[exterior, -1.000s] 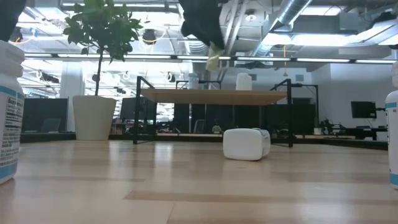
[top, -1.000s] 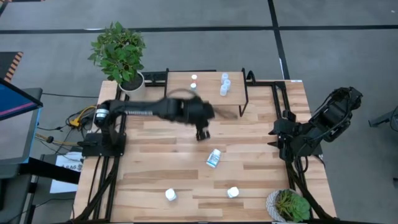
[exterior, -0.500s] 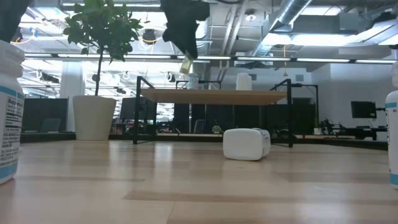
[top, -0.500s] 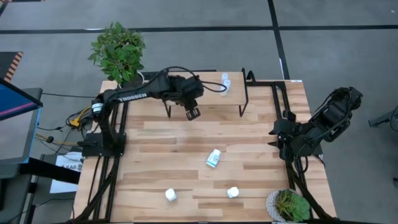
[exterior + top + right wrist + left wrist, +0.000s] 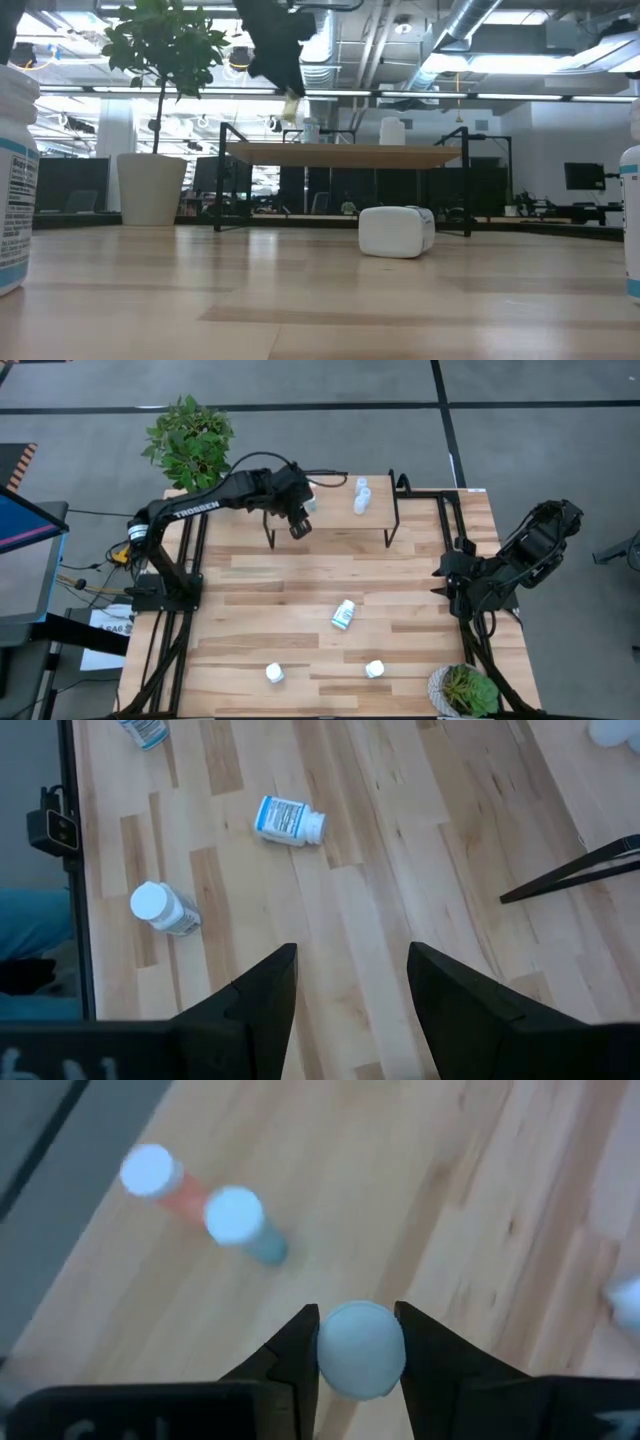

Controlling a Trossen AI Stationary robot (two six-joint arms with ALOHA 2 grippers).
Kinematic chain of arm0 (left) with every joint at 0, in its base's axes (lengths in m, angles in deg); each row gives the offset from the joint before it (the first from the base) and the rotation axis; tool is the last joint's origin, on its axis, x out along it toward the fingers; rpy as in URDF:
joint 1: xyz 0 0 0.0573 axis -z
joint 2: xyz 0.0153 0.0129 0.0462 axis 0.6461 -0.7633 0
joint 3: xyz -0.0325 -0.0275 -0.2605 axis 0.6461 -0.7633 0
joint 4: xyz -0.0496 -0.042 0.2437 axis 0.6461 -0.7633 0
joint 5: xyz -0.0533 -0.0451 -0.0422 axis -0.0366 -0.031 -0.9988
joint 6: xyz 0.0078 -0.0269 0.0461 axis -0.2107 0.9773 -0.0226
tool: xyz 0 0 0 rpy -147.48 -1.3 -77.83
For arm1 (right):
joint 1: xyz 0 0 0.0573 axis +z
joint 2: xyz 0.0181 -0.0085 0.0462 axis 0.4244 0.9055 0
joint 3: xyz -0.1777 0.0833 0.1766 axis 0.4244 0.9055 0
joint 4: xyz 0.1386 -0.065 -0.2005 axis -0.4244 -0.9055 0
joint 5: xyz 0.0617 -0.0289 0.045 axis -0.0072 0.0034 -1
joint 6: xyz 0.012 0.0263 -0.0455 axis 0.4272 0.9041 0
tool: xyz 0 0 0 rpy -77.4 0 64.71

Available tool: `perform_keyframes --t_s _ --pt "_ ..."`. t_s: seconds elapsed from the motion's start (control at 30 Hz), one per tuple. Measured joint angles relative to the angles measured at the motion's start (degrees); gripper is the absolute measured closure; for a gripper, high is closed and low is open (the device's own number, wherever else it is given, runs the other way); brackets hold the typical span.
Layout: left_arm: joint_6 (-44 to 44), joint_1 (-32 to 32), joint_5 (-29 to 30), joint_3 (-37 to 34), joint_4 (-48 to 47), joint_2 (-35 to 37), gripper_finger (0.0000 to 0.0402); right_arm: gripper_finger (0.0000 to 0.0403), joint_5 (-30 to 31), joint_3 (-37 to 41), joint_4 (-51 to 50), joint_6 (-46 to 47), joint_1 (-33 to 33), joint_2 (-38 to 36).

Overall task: Pick and place medicine bottles onto shelf by color
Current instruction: Put the yellow pill bottle on the shelf

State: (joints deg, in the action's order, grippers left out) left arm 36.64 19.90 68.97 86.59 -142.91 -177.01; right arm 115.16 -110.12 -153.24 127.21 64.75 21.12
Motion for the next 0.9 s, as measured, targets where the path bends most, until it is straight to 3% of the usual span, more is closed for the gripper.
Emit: perform_keyframes --t_s 0.2,0.57,0.9 --pt "-2.6 -2.0 -3.4 -3.4 11.3 -0.2 0.0314 0.0189 0.0 0.0 -0.1 -1.7 0.0 0.0" --pt "-1.8 -3.8 -6.4 -9.2 15.8 -1.1 0.0313 0.0189 0.0 0.0 -0.1 -1.8 0.0 0.0" --pt "-3.4 -4.2 -6.8 -9.4 19.6 -1.2 0.0313 0.0189 0.0 0.0 -0.1 -1.8 0.0 0.0"
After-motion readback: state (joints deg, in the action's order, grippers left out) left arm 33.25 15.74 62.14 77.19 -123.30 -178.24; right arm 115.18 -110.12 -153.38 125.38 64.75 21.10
